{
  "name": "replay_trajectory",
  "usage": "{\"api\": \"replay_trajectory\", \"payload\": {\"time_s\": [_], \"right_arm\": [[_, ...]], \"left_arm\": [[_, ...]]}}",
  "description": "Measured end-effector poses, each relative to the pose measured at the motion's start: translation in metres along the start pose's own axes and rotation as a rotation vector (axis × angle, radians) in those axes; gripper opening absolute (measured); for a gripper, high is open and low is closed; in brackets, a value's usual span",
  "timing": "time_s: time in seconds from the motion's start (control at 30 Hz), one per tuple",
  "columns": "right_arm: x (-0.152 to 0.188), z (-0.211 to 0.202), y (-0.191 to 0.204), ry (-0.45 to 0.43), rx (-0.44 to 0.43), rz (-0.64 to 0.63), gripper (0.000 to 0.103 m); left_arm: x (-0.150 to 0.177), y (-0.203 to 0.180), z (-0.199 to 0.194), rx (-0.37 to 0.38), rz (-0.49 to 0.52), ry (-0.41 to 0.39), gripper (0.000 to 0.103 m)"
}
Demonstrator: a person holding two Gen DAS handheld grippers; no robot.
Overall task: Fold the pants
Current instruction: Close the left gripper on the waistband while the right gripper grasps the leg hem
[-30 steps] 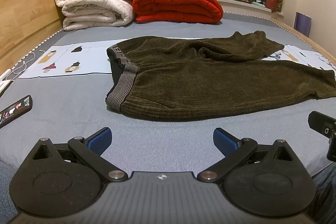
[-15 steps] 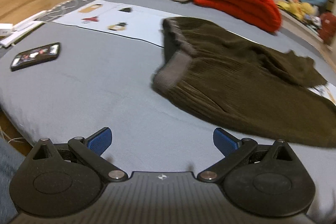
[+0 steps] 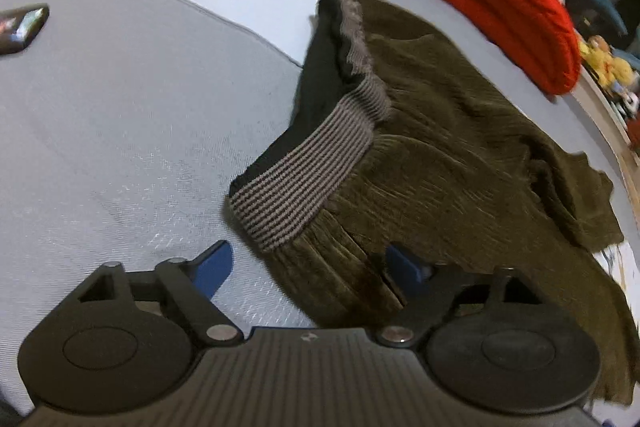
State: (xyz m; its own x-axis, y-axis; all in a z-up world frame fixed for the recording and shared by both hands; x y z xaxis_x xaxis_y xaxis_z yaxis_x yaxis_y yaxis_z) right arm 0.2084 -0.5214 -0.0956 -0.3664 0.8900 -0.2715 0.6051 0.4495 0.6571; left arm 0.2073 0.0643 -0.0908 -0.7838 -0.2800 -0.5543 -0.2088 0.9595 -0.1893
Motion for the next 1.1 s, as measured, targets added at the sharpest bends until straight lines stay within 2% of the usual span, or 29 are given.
{"api": "replay_trajectory", "payload": {"time_s": [0.07,0.2,0.27,0.3,0.33,0.37,0.43,0.57,0.63,0.67,0.7,0.77,0.87,0.97,1.1], "right_arm": [[-0.008,0.012,-0.001,-0.001,0.025,0.006,0.102],[-0.009,0.024,-0.008,0.053,0.025,0.084,0.102],[-0.008,0.026,-0.007,0.051,0.024,0.096,0.102],[-0.008,0.026,-0.006,0.049,0.021,0.1,0.102],[-0.01,0.029,-0.004,0.048,0.016,0.109,0.102],[-0.01,0.031,-0.004,0.049,0.016,0.118,0.102],[-0.008,0.034,-0.002,0.041,0.026,0.124,0.102],[-0.004,0.036,0.001,0.044,0.045,0.082,0.102],[-0.001,0.033,0.003,0.014,0.08,0.037,0.083],[0.0,0.032,0.003,-0.006,0.082,0.013,0.032],[0.0,0.035,0.0,0.025,0.071,0.027,0.008],[0.002,0.037,-0.008,0.055,0.057,0.101,0.007],[0.014,0.027,0.002,0.045,0.062,0.024,0.007],[0.03,0.019,0.002,0.082,0.06,0.009,0.007],[0.053,0.002,-0.002,0.116,0.049,-0.033,0.007]], "left_arm": [[-0.004,-0.003,0.001,-0.001,-0.011,-0.039,0.086],[-0.015,-0.004,0.012,-0.01,-0.095,-0.021,0.087],[-0.016,-0.005,0.013,-0.031,-0.127,-0.016,0.083],[-0.016,-0.007,0.01,-0.067,-0.146,-0.022,0.067],[-0.016,-0.009,0.007,-0.114,-0.147,-0.021,0.045],[-0.016,-0.011,0.004,-0.151,-0.127,-0.017,0.038],[-0.016,-0.013,-0.004,-0.161,-0.107,-0.024,0.03],[-0.018,-0.013,-0.022,-0.147,-0.063,-0.065,0.026],[-0.017,-0.008,-0.028,-0.143,-0.06,-0.077,0.025],[-0.016,-0.005,-0.03,-0.14,-0.07,-0.079,0.025],[-0.016,-0.002,-0.031,-0.144,-0.077,-0.078,0.024],[-0.015,0.003,-0.033,-0.148,-0.076,-0.071,0.024],[-0.008,0.015,-0.041,-0.163,-0.062,-0.071,0.024],[0.001,0.033,-0.052,-0.193,-0.042,-0.082,0.024],[0.014,0.068,-0.059,-0.177,-0.06,-0.047,0.024]]}}
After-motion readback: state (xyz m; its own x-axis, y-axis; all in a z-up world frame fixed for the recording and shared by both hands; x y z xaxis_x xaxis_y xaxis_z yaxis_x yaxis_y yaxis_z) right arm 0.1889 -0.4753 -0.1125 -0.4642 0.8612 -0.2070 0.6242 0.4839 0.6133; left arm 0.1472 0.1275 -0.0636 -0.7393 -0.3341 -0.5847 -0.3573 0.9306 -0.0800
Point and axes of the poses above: each gripper's, at about its wrist camera, not at the fingertips, and z roughly the way its jaws point, y to its left, x to its underside, the point moved 1 cm from there along z, roughly the way its jaws point, and after that the axes turned 13 degrees about z, right-handed, at the moved point
